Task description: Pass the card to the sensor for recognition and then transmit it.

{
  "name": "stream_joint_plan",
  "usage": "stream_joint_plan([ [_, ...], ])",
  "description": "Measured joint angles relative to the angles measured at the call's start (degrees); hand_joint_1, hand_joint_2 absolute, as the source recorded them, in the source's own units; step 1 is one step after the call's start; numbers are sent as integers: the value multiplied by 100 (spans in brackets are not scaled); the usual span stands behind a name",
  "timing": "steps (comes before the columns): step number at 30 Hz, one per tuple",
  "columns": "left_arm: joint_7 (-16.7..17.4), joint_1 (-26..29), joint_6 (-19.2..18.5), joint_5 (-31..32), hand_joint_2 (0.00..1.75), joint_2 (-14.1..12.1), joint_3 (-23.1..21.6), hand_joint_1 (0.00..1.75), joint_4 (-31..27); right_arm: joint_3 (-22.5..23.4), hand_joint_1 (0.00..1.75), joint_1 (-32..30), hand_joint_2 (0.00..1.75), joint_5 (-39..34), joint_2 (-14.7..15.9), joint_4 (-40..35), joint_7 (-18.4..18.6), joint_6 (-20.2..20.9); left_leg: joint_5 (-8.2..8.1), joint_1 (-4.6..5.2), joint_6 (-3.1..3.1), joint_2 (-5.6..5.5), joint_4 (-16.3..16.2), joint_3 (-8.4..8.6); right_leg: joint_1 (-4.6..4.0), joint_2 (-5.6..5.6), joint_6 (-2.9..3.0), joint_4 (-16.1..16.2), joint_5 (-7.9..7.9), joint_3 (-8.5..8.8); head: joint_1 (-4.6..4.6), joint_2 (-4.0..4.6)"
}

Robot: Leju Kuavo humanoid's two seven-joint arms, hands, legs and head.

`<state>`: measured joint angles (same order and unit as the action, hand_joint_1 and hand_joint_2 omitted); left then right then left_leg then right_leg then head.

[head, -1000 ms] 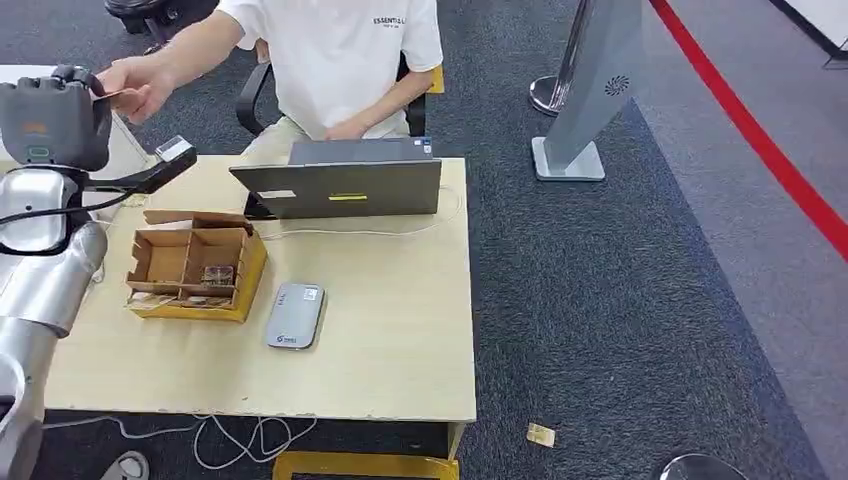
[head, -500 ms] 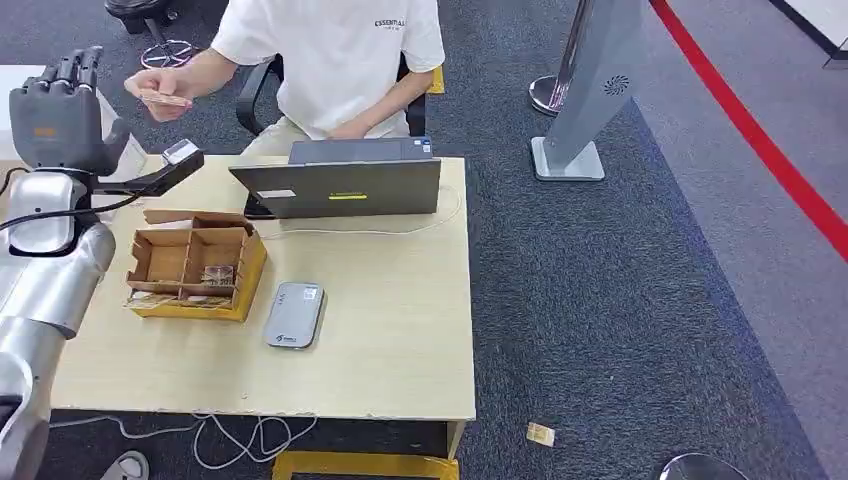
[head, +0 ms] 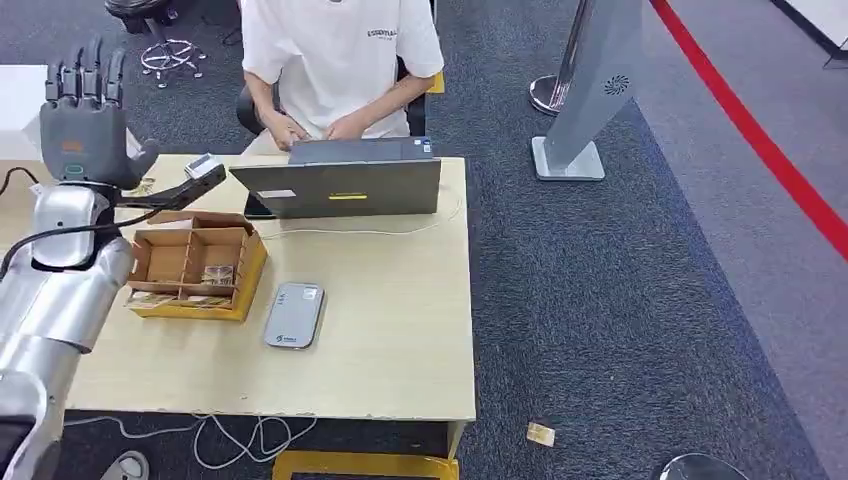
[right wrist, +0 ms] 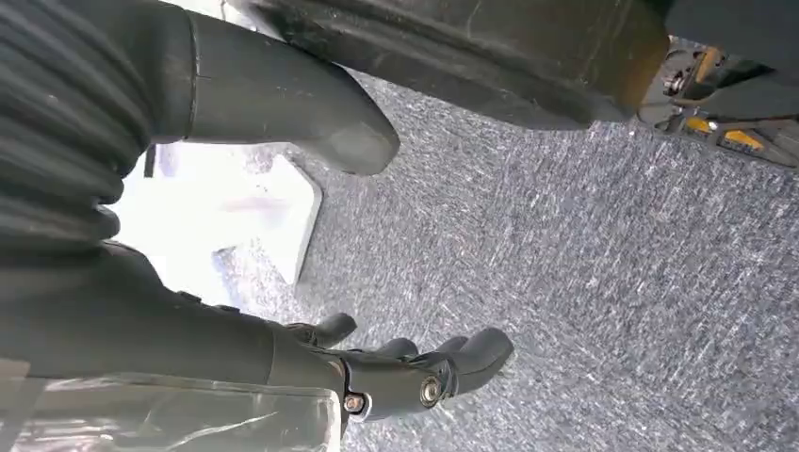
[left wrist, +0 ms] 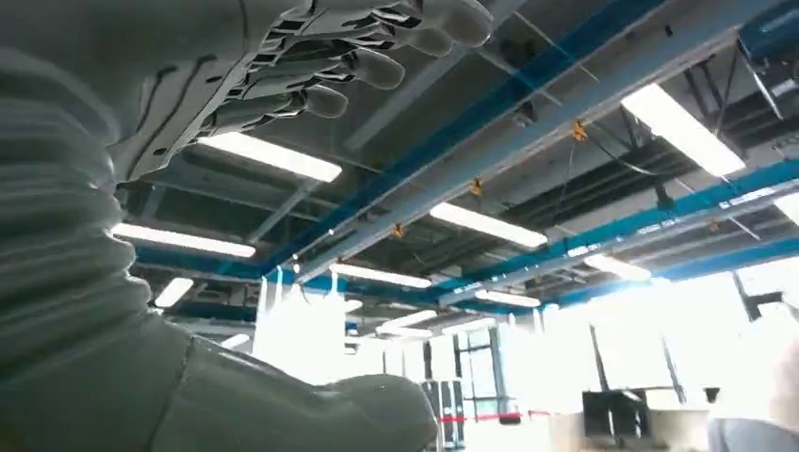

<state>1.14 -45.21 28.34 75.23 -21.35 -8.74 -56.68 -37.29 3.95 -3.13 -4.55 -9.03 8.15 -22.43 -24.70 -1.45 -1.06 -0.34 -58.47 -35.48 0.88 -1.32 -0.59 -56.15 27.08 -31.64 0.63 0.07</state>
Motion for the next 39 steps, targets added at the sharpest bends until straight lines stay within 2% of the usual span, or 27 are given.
stream_joint_plan([
  [3,11,699,-529,-124,175,-66,-144,0,-914,20,0,-10,175,-177,-4,0,-61,-103,-3,3,-1,5,3,1,1,-5,1,0,1,4,-2,0],
  [5,33,1399,-629,-142,175,-190,-221,0,-1706,74,0,-25,175,-301,-13,0,-98,-105,-13,7,-3,16,5,4,4,-19,1,0,3,2,0,-2],
  [7,31,2178,-502,-61,175,-269,-249,0,-2401,140,0,-41,175,-369,-24,2,-114,-129,-22,10,-1,24,5,8,7,-24,1,1,11,0,-4,0],
  [11,-90,3730,290,241,175,-400,-247,0,-3674,199,0,-78,175,-420,-44,2,-142,-295,-34,10,1,24,5,10,7,-18,-2,2,31,2,0,0],
  [14,-140,4331,475,298,175,-450,-245,0,-4142,240,0,-81,175,-435,-44,2,-151,-295,-35,9,3,2,5,9,6,7,0,4,37,5,0,-2],
  [19,-295,4840,530,293,175,-490,-192,0,-4611,273,0,-82,175,-435,-44,2,-164,-295,-34,8,1,-8,8,15,5,14,1,2,36,18,2,0],
  [23,-356,5195,512,273,175,-487,5,0,-4773,282,0,-86,175,-450,-44,2,-177,-295,-32,8,2,-11,8,17,5,17,0,2,36,22,0,-2],
  [34,-376,5442,447,236,175,-483,254,0,-4792,282,0,-86,175,-459,-44,2,-179,-295,-32,8,2,-23,8,18,5,27,0,2,36,26,0,0],
  [39,-103,5407,-149,236,175,-481,389,0,-4732,282,0,-85,175,-468,-44,2,-155,-295,-31,8,2,-24,8,20,5,28,0,2,36,25,2,0],
])
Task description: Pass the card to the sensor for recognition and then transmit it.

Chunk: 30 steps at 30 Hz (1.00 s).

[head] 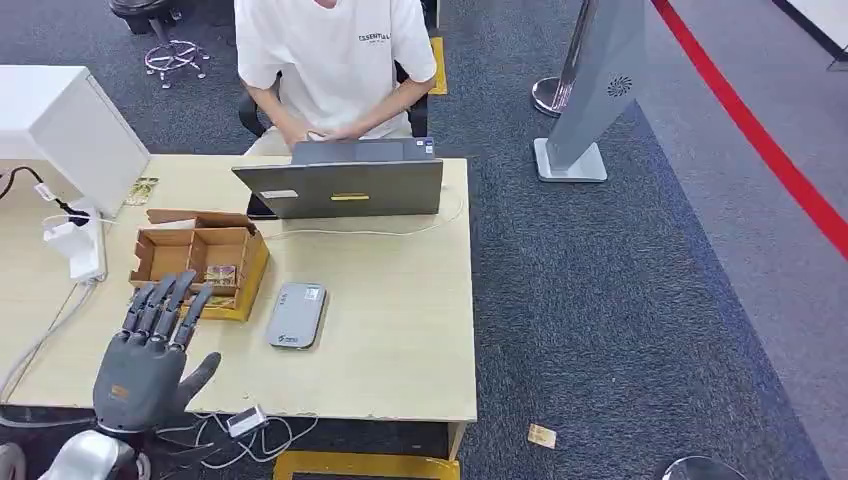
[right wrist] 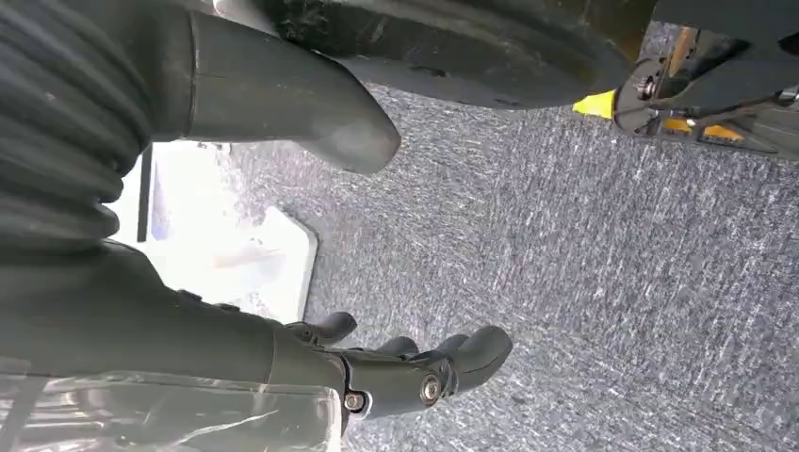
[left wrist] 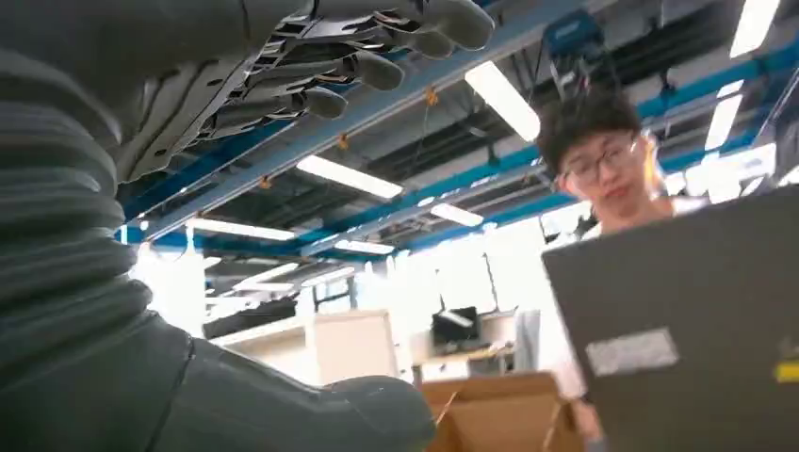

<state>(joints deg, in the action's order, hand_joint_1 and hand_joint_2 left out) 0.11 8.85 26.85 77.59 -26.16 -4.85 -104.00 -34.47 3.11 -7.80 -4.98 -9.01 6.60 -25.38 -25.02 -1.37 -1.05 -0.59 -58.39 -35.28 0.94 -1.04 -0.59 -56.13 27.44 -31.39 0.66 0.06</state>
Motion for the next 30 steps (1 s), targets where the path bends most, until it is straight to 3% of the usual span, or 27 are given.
stream_joint_plan([
  [6,391,-445,-571,-107,175,0,352,0,1017,0,0,5,175,42,0,0,61,0,3,-1,-3,-3,0,1,-1,4,1,-2,-1,3,-2,-2],
  [14,435,-947,-569,-164,175,20,719,0,2403,-7,0,15,175,120,0,0,114,0,5,-1,0,-4,0,1,0,5,1,-2,-1,3,-2,-2],
  [30,407,-1112,-530,-164,175,153,798,0,2982,-13,0,17,175,136,0,0,114,0,4,0,0,-4,0,1,0,6,1,-1,-1,2,-2,0],
])
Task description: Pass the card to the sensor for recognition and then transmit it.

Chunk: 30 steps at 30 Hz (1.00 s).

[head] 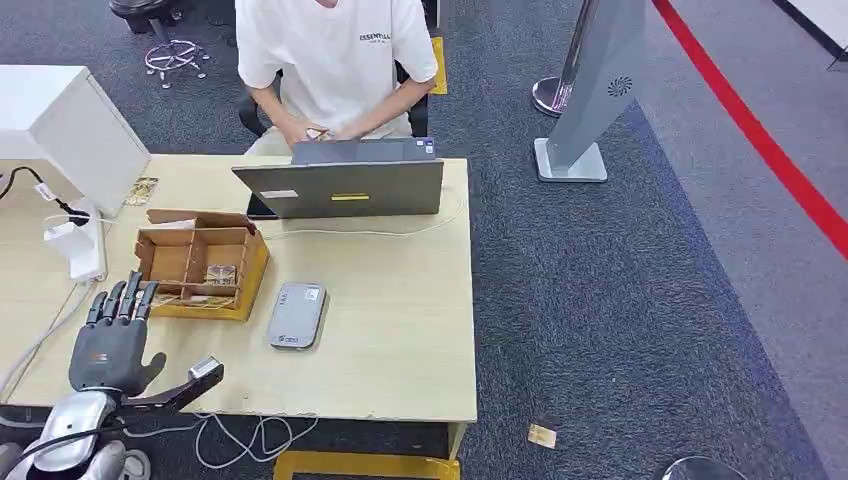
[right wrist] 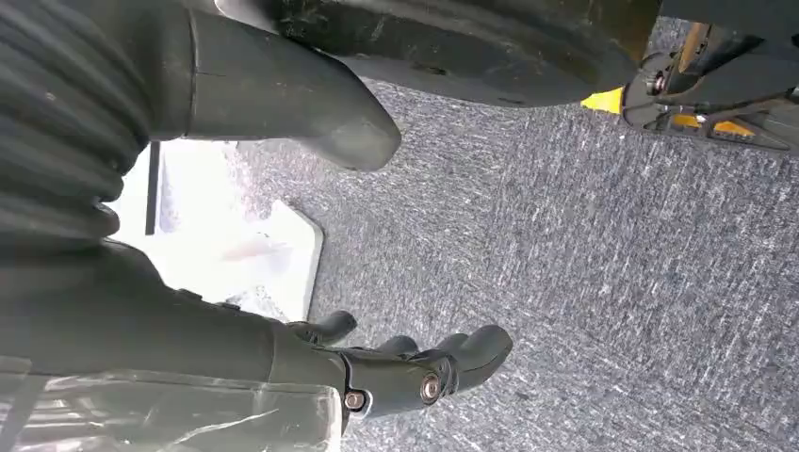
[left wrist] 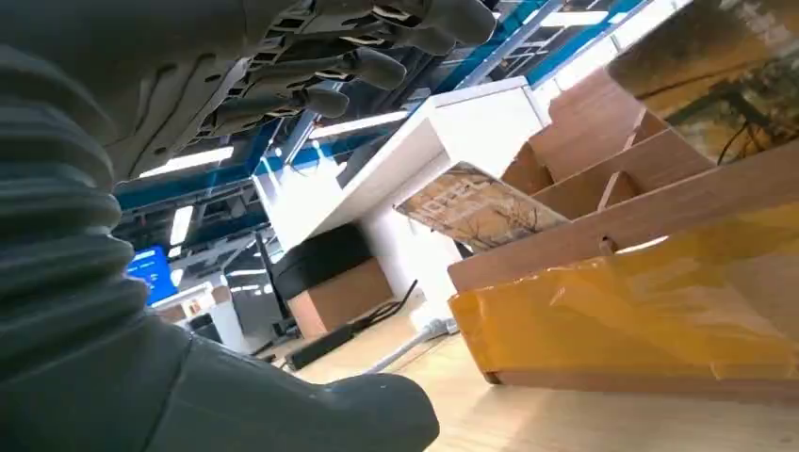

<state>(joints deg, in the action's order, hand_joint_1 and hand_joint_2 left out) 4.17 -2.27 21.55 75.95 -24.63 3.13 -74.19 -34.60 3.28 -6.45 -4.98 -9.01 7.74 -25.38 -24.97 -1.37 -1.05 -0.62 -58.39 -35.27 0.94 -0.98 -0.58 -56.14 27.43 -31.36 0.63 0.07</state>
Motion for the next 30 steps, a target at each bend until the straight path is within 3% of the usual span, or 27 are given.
stream_joint_plan([
  [30,0,-25,2,0,175,37,4,0,127,-2,0,0,175,0,0,0,0,0,0,0,0,0,0,0,0,0,0,0,0,0,0,-2],
])
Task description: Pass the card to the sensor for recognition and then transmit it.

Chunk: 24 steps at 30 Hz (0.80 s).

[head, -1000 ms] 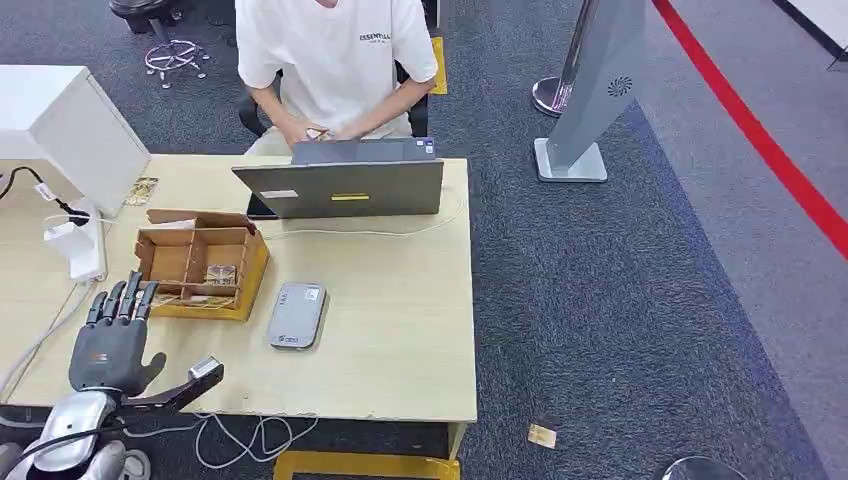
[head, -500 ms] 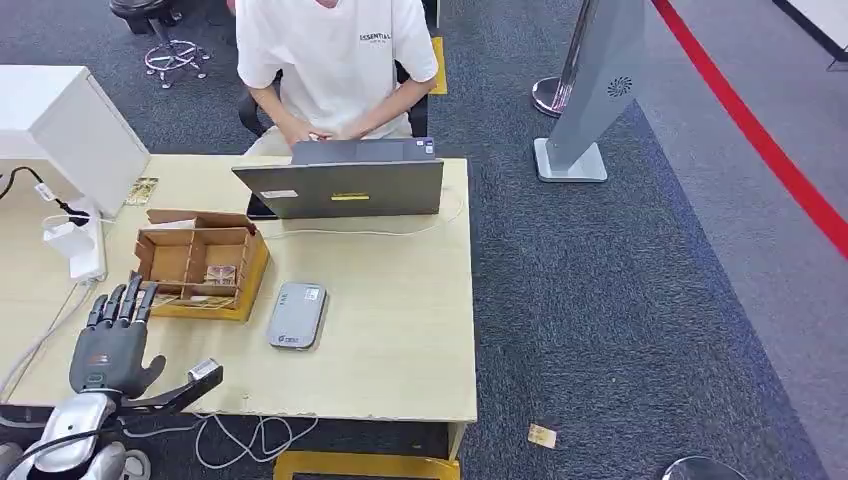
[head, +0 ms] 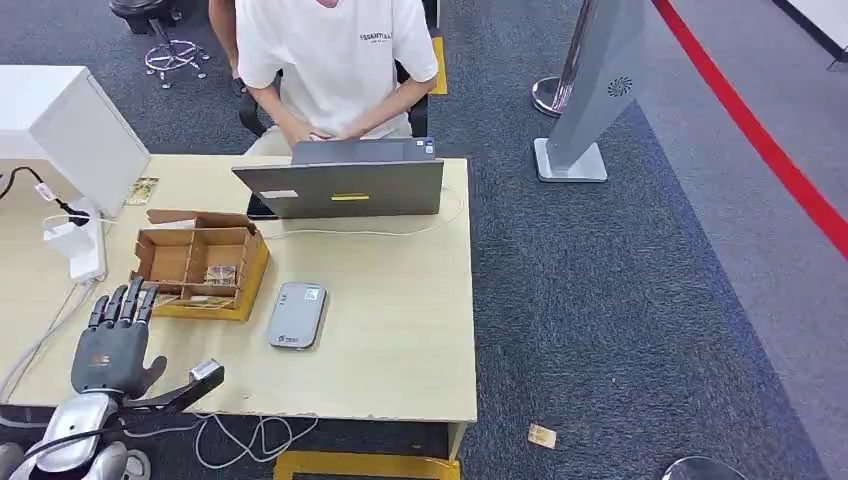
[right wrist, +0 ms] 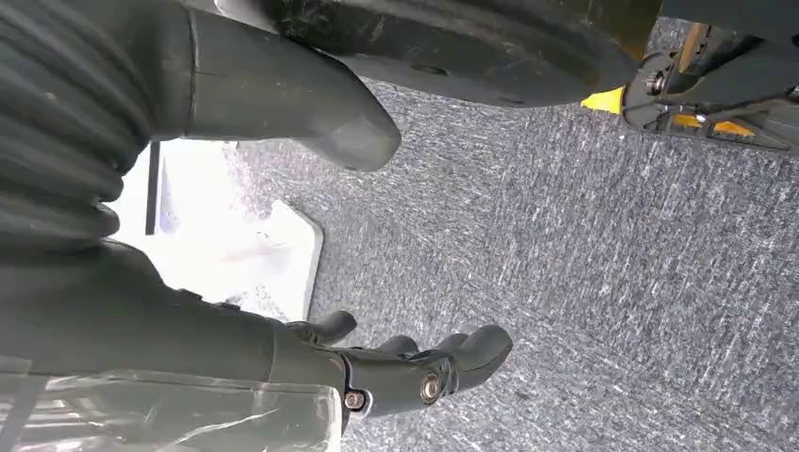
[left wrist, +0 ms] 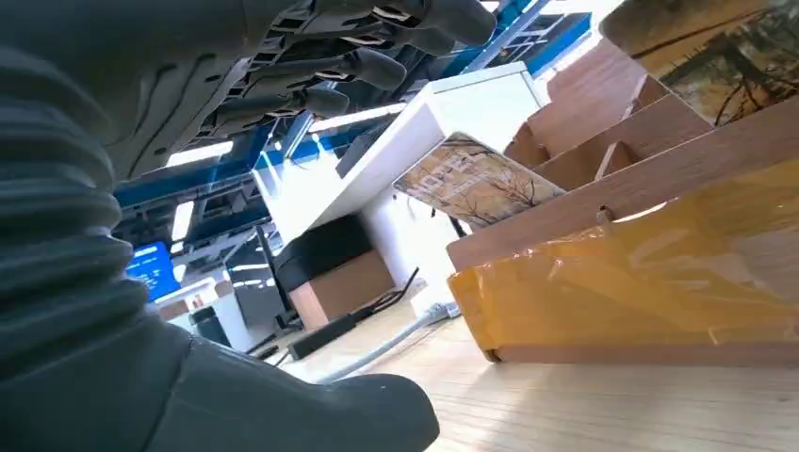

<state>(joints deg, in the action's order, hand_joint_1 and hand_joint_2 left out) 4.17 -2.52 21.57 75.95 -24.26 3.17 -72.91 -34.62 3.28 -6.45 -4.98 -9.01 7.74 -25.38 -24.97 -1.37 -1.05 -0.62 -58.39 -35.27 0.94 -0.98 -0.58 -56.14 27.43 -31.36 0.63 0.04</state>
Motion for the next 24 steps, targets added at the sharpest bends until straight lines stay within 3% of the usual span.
stream_joint_plan([
  [5,-9,-2,4,0,175,0,2,0,0,0,0,-1,175,0,0,0,0,0,0,0,0,0,-1,2,0,0,0,1,0,-5,0,2],
  [6,-141,-16,90,-2,175,13,0,0,0,-2,0,-1,175,29,0,0,7,0,0,0,0,1,-2,5,1,-1,0,2,0,-18,0,0],
  [8,-554,-214,607,178,175,184,-51,0,29,-70,0,1,175,149,-2,0,64,0,1,1,1,-15,-5,0,3,18,-1,4,1,-25,2,0],
  [10,-406,-543,818,562,175,434,-243,0,105,-133,0,29,175,203,-7,-2,109,0,6,2,8,-48,-5,0,3,53,-5,4,4,-1,-2,0],
  [13,-164,-820,835,697,175,605,-542,0,249,-188,0,72,175,236,-11,-2,109,0,6,2,8,-20,-5,3,2,24,0,3,-7,2,-9,0],
  [24,-247,-1291,979,544,175,677,-887,0,596,-280,0,61,175,258,-11,-2,109,0,8,1,7,-12,-6,5,1,11,-1,1,-6,-4,-7,0],
])
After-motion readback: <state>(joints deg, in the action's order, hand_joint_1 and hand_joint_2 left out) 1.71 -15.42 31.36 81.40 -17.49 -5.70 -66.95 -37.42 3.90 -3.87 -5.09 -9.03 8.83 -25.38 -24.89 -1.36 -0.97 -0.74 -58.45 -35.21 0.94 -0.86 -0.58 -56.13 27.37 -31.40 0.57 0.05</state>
